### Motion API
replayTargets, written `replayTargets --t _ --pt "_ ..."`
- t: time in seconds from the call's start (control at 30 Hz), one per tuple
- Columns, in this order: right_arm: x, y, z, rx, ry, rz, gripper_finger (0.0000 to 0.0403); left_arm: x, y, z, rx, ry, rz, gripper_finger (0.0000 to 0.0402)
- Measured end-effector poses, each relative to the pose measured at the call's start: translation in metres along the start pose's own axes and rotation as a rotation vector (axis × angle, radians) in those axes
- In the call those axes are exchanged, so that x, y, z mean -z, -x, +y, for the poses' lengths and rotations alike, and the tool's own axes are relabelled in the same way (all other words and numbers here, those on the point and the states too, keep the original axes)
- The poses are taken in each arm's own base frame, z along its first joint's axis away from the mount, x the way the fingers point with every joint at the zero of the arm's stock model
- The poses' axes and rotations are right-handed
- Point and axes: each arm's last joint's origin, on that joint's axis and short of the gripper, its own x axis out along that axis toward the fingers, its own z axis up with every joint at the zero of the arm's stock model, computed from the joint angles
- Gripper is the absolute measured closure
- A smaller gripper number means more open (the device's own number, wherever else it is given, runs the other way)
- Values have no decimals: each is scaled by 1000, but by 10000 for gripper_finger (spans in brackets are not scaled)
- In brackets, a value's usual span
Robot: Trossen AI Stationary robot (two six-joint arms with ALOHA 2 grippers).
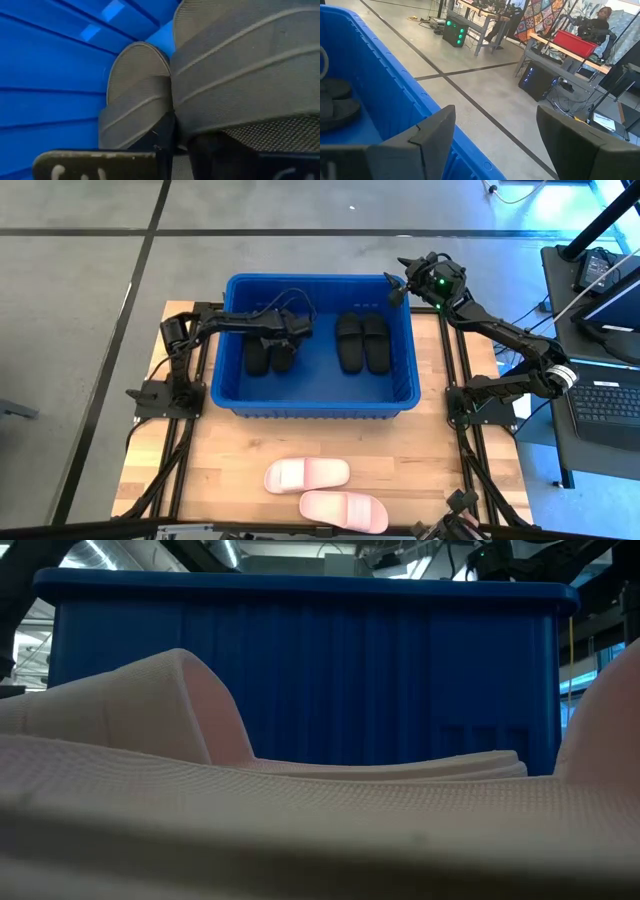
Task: Pick and place slides into bin
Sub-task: Put the black slide into the blue container
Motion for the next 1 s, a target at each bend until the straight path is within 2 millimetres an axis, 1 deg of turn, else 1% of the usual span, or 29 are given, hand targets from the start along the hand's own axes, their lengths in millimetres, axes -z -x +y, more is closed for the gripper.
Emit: replayTargets --t 0.27,0.4,0.63,0.73,1.0 --pt "0 0 0 0 -1 0 124 -1 -2 2 5 7 8 362" --pt "0 0 0 0 -1 1 124 0 0 -1 10 0 4 361" --pt "0 0 0 -1 -2 1 124 -1 -1 1 59 17 45 357" --pt "0 0 0 0 -1 0 124 -1 -1 1 66 19 49 339" --pt "0 0 0 0 0 1 124 -1 -2 1 77 19 60 268"
